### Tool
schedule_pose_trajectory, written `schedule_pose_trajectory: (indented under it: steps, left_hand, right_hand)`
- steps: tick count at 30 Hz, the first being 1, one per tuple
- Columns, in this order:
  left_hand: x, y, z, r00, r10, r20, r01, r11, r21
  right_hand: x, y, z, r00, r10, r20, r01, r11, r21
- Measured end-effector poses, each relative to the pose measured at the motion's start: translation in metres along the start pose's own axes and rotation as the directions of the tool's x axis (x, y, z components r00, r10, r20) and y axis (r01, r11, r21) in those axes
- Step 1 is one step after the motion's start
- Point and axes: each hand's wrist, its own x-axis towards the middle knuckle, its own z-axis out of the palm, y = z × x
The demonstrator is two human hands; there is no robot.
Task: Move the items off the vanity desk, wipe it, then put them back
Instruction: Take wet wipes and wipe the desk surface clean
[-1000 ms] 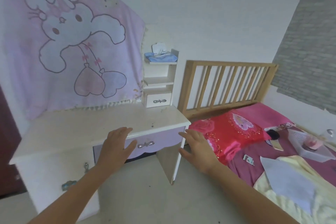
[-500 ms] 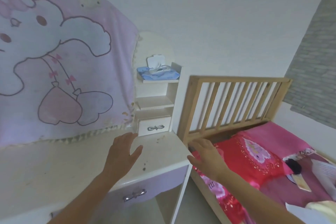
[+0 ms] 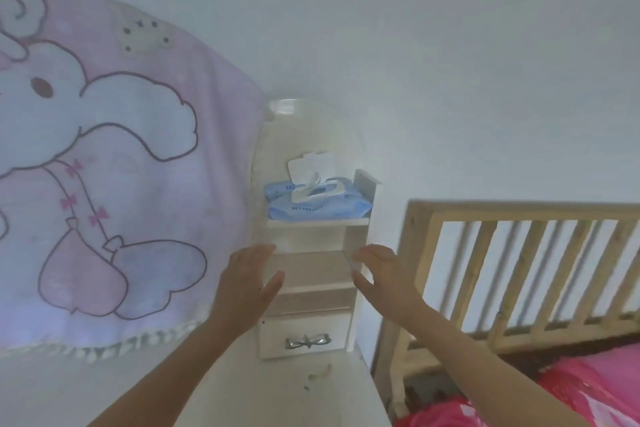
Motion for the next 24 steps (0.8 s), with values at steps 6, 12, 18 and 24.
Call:
schedule_pose_trajectory:
  steps: [6, 12, 18, 24]
  left_hand:
    - [0.079, -0.006, 0.023, 0.984, 0.062, -0.17, -0.04, 0.991, 0.131]
    - [0.148, -0.005, 0.031, 0.992, -0.039, -0.122, 0.059, 0.985, 0.164]
    - [0.194, -0.016, 0.062, 0.986, -0.138, 0.097, 0.093, 0.924, 0.37]
    - [0.187, -0.025, 0.075, 0.998, -0.051, 0.033, 0.032, 0.901, 0.432]
  right_hand:
    - [0.114, 0.033, 0.007, 0.984, -0.102, -0.143, 0.119, 0.986, 0.119]
    - [0.212, 0.044, 0.026, 0.998, -0.06, 0.03, 0.058, 0.995, 0.081]
    - [0.244, 0.05, 0.044, 0.973, -0.092, 0.213, 0.104, 0.994, -0.045]
    - [0.252, 0.058, 0.055, 0.956, -0.152, 0.251, 0.19, 0.973, -0.135]
